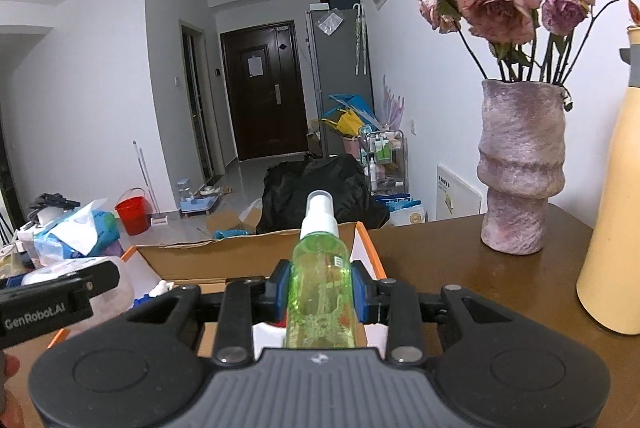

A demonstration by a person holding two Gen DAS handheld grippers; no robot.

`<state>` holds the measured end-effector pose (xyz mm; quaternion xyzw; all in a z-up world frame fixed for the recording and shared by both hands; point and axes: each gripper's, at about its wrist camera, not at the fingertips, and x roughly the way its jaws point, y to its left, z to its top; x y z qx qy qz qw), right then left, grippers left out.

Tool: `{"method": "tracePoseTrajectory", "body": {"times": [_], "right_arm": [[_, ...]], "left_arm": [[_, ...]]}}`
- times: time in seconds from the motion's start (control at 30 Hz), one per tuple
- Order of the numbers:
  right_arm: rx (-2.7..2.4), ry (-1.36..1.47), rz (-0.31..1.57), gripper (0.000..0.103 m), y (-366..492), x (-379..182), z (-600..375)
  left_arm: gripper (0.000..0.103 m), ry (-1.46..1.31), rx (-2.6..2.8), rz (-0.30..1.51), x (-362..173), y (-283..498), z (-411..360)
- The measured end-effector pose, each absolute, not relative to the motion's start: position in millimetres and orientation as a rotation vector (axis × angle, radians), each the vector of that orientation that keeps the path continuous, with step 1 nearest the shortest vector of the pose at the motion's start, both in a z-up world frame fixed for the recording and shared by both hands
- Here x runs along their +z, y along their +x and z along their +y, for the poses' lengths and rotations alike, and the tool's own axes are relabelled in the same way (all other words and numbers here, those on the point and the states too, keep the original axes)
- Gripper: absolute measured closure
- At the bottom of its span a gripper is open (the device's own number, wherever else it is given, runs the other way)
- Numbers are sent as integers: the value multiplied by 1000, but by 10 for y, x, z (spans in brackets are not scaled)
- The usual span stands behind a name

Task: Organize rigid objects
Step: 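Carry the wipes pack in the left gripper while the right carries the green bottle over the box, then open the left gripper to drop the wipes pack while the right releases the green bottle into the box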

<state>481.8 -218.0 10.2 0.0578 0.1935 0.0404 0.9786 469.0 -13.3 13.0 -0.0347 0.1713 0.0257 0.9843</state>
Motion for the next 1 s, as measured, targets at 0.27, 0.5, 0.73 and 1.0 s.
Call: {"method": "tracePoseTrajectory", "body": {"times": [0.27, 0.5, 0.73, 1.0], "right_arm": [[88, 103, 408, 73, 5091, 49, -2159], [92, 88, 435, 73, 5331, -29, -2138], [104, 79, 477, 73, 5539, -127, -2127], [120, 94, 516, 73, 5648, -205, -2165]], "left_arm": [[20, -48, 58, 349, 79, 4909, -140], [20, -33, 54, 358, 24, 5088, -125], [20, -34, 38, 380, -24, 5210, -82], [19, -17, 19, 427, -99, 5292, -98]]}}
